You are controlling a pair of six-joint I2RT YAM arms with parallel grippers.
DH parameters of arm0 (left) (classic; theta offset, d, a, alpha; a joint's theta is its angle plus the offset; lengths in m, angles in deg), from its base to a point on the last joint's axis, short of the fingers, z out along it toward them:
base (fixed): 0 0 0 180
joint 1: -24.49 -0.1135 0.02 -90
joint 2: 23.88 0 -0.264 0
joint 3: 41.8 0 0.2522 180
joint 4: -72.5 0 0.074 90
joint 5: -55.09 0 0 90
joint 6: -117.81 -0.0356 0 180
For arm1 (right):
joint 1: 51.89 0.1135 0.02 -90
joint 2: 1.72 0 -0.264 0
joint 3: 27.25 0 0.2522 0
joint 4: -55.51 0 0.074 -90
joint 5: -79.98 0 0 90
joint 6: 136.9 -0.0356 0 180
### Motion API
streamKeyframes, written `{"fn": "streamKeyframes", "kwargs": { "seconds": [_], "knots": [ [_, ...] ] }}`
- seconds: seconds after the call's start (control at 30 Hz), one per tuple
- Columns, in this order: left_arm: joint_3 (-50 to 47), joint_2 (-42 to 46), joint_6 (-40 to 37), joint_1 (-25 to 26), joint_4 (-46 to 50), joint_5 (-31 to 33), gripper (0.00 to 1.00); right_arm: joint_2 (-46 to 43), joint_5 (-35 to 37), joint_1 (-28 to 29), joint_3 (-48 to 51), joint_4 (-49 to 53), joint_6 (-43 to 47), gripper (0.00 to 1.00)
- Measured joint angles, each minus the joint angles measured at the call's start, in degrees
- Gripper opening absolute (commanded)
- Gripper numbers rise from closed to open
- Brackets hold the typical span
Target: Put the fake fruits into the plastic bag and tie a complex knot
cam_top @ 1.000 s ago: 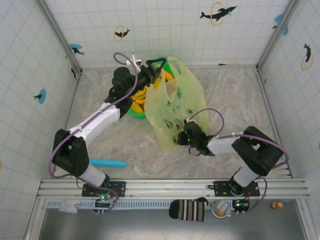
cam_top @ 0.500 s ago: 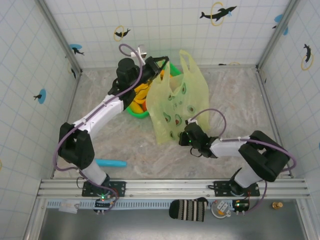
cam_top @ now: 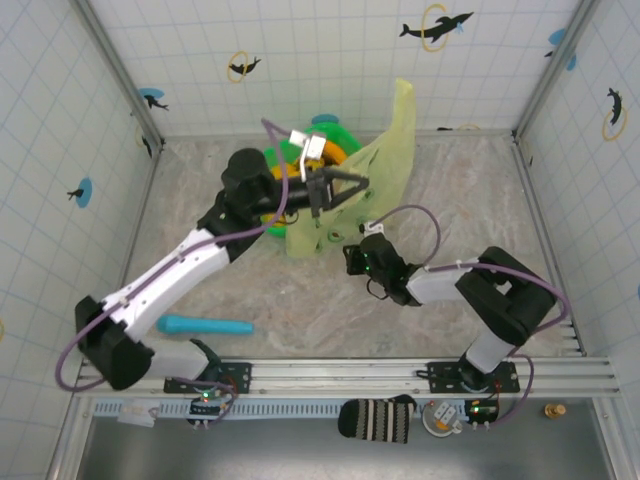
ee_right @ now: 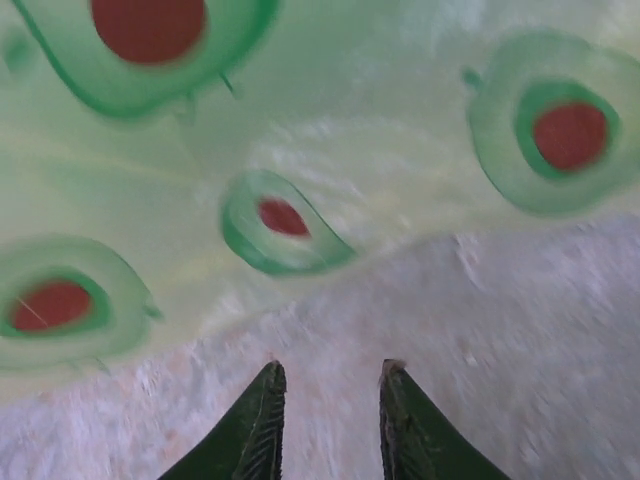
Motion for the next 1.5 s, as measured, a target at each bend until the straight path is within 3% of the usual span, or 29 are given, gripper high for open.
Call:
{"fn": "streamKeyframes", "kwargs": {
  "seconds": [0.13, 0.23, 0.4, 0.6, 0.83, 1.13, 1.3, 1.5],
  "knots": [
    [-14.23, 12.26, -3.69, 0.09, 2.19, 1.36, 0.00, -0.37, -2.27, -0.24, -1.20, -2.73, 2.58, 0.43],
    [-22.82, 19.96, -5.49, 0.09, 3.39, 1.81, 0.00, -7.50, -4.26, 0.31, 3.89, -4.96, 4.72, 0.53],
    [-30.10, 25.75, -6.10, 0.09, 3.54, -0.09, 0.00, -27.63, -7.58, 2.97, 12.70, -1.55, 9.97, 0.39],
    [-33.99, 28.04, -5.86, 0.09, 1.03, -3.02, 0.00, -38.34, -9.97, 6.84, 3.54, 13.38, 15.37, 0.22],
    [-34.80, 29.11, -4.87, 0.09, -1.77, -5.11, 0.00, -36.28, -1.51, 11.87, -11.30, 28.33, 17.16, 0.11],
    [-35.28, 31.65, -3.04, 0.09, -2.78, -6.21, 0.00, -25.18, 10.95, 12.15, -22.82, 41.11, 16.68, 0.21],
    [-35.26, 32.59, -2.89, 0.09, -2.64, -6.23, 0.00, -20.50, 12.98, 9.03, -27.30, 44.85, 16.09, 0.21],
    [-32.94, 33.73, -5.16, 0.09, 3.39, 4.87, 0.00, -17.49, 11.58, 6.01, -25.44, 51.34, 13.53, 0.26]
  ]
}}
